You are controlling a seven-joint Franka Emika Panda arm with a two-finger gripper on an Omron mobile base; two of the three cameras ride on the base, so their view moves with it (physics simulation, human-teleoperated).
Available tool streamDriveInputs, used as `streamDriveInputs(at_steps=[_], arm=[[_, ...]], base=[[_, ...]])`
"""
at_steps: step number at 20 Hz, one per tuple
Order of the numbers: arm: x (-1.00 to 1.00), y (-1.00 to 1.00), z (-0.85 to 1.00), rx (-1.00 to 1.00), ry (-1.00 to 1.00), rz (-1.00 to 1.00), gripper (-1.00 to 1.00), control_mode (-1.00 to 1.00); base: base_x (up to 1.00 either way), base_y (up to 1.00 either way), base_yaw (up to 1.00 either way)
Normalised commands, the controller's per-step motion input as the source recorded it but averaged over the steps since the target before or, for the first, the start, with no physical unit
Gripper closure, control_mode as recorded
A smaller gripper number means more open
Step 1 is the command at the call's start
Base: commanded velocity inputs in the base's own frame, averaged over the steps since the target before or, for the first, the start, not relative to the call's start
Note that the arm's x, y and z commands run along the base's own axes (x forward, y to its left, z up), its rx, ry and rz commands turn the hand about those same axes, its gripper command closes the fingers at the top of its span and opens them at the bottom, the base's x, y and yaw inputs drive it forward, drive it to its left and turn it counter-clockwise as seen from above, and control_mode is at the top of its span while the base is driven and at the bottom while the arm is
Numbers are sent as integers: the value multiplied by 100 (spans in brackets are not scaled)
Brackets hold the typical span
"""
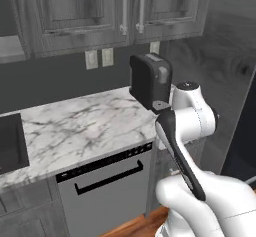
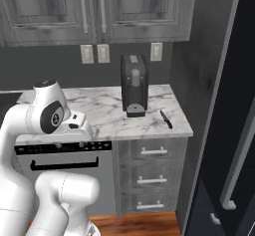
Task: Retrieve the butter from the fridge and place it on a plate on the dining table. Then retrieve the butter knife by the fridge and place it near the plate.
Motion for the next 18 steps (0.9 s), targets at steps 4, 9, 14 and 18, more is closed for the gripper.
streamDriveInputs(at_steps=[4, 9, 14, 18], arm=[[0, 0, 0, 0, 0, 0, -100, 100], [0, 0, 0, 0, 0, 0, -100, 100], [0, 0, 0, 0, 0, 0, -100, 100], [0, 0, 0, 0, 0, 0, -100, 100]], base=[[19, 0, -3], [19, -7, -25], [55, -2, -34], [61, -23, -33]])
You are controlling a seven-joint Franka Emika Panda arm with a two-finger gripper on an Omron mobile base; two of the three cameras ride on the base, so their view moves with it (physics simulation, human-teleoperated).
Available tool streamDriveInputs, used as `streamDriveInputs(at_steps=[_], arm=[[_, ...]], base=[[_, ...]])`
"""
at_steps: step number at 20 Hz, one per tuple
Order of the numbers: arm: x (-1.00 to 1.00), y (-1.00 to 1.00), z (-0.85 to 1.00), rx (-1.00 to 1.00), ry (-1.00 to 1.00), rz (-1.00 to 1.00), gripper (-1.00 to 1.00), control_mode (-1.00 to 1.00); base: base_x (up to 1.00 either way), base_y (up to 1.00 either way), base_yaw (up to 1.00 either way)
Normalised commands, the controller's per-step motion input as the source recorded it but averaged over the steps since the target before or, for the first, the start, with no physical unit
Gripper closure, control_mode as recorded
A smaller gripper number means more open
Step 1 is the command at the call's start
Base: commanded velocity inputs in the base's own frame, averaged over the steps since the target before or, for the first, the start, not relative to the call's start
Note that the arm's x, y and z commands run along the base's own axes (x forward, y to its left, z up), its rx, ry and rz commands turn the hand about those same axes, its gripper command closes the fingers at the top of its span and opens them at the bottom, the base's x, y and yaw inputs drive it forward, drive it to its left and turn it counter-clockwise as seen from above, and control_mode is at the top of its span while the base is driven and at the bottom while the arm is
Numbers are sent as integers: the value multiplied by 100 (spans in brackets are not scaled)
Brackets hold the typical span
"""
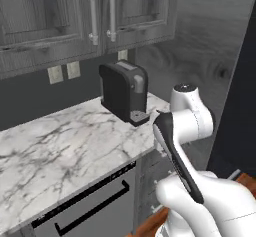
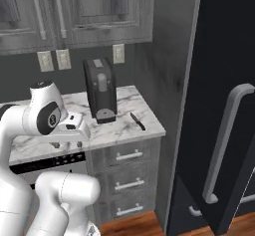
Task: Retrieve the butter from the fridge and place it on a plate on the dining table. Then retrieve the butter knife by the fridge and place it near the plate.
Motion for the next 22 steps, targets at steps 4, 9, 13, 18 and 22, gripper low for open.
streamDriveInputs(at_steps=[4, 9, 13, 18, 22], arm=[[0, 0, 0, 0, 0, 0, -100, 100], [0, 0, 0, 0, 0, 0, -100, 100], [0, 0, 0, 0, 0, 0, -100, 100], [0, 0, 0, 0, 0, 0, -100, 100], [1, 5, 0, 0, -1, 0, -100, -100]], base=[[37, -48, -10], [65, -31, 0], [74, -48, 0], [1, 0, 0], [0, 1, 0]])
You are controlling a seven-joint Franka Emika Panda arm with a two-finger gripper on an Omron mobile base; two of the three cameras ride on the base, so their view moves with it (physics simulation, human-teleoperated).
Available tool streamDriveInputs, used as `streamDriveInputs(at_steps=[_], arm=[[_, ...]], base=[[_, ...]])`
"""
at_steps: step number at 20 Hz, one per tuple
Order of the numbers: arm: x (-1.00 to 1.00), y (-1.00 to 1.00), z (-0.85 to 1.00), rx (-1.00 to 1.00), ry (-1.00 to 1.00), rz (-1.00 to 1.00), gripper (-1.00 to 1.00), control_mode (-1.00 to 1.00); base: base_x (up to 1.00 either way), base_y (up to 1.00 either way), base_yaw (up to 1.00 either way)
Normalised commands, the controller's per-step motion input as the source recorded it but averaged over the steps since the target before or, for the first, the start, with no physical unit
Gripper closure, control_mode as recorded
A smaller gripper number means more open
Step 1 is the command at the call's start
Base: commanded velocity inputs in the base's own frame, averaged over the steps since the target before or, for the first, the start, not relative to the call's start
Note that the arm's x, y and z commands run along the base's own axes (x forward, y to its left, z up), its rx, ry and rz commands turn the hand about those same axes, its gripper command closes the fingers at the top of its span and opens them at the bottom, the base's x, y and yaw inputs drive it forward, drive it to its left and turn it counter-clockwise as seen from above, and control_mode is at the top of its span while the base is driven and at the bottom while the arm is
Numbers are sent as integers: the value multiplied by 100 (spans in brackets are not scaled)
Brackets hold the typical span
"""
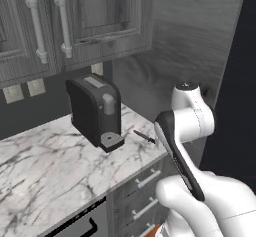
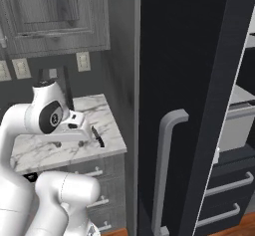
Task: Retrieve the butter from the fridge and place it on a plate on the dining table. Then retrieve the butter knife by the fridge and place it near the plate.
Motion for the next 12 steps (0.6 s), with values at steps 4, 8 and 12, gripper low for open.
streamDriveInputs(at_steps=[4, 8, 12], arm=[[47, 21, -1, 0, -9, 2, -100, -100], [77, 12, -17, 0, -3, 1, -100, -100], [96, -3, -24, 4, -1, 5, -100, -100]], base=[[0, 0, 0], [0, 0, 0], [0, 0, 0]])
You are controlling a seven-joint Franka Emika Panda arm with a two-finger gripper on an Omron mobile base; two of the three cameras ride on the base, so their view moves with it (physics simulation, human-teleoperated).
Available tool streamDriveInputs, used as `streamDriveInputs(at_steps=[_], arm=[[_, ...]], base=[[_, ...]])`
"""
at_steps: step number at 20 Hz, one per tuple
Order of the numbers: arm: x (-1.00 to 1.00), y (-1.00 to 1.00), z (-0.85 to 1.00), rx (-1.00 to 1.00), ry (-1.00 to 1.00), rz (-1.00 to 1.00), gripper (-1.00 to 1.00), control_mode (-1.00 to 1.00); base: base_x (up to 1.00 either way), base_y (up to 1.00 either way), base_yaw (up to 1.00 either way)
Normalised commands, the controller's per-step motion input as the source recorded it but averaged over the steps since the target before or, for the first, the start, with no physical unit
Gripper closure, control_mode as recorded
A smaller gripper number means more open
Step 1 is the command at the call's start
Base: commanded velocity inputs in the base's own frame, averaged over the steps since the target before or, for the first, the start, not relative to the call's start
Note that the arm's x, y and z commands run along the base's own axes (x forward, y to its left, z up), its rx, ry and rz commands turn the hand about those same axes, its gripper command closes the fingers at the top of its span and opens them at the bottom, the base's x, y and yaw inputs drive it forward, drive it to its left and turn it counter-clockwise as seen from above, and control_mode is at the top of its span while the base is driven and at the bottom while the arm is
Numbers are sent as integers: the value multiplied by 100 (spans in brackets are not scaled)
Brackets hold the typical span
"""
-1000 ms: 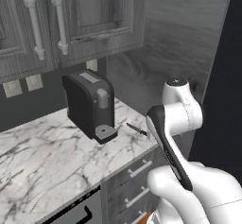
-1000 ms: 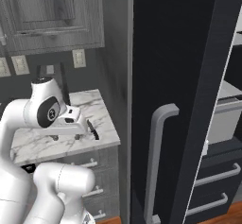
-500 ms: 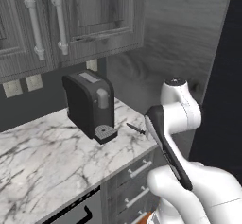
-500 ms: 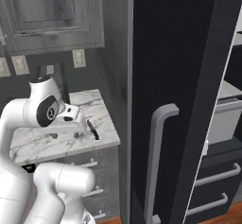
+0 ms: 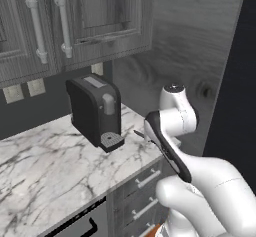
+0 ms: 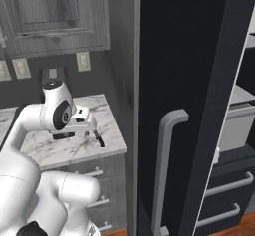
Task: Retrieve the butter from the fridge and place it on a plate on the dining table. Then retrieve the butter knife by the fridge and place it near the plate.
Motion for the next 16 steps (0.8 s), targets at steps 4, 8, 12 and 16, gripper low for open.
streamDriveInputs(at_steps=[4, 8, 12, 16], arm=[[78, -3, -39, 8, 0, 3, -100, -100], [10, 1, -41, 2, 1, 4, -100, -100], [28, -5, -28, -1, -1, 0, -100, -100], [23, -1, -44, 0, -7, 2, -100, -100]], base=[[0, 0, 0], [0, 0, 0], [0, 0, 0], [0, 0, 0]])
